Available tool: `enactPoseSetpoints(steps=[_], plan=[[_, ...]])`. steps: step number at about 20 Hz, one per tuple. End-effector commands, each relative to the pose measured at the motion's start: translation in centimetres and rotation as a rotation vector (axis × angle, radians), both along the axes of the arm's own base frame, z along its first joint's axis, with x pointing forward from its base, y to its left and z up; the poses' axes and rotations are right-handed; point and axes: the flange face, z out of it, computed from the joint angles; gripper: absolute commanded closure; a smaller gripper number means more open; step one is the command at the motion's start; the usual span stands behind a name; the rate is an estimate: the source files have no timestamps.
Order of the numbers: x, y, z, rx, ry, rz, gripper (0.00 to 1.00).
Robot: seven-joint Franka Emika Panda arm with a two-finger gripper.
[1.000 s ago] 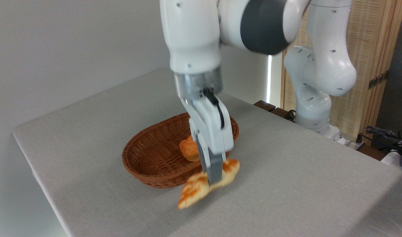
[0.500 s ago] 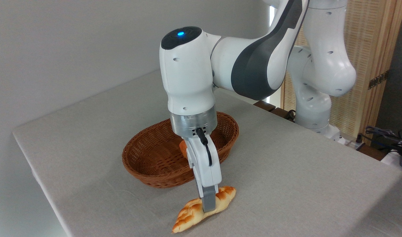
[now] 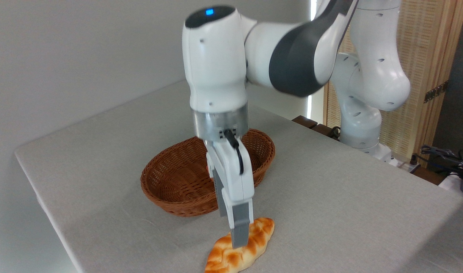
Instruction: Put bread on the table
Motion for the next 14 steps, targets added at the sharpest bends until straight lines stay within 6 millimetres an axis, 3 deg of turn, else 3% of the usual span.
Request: enactPoseSetpoints(steps=[1,4,6,9,11,14], plan=[[-0.1,0.3,5.8,-0.068,0.026,0.08,0.0],[-0.2,-1.6,10.4,-0.153,0.06,0.307,0.0],[-0.3,-4.7,12.8,-0.165,0.068,0.402,0.0],[-0.4,-11.2,13.6,-0.141,0.083,0.42,0.0],[-0.5,-13.1,13.6,-0.139,0.083,0.423,0.0],[-0.6,-14.5,13.5,-0.119,0.08,0.396,0.0]])
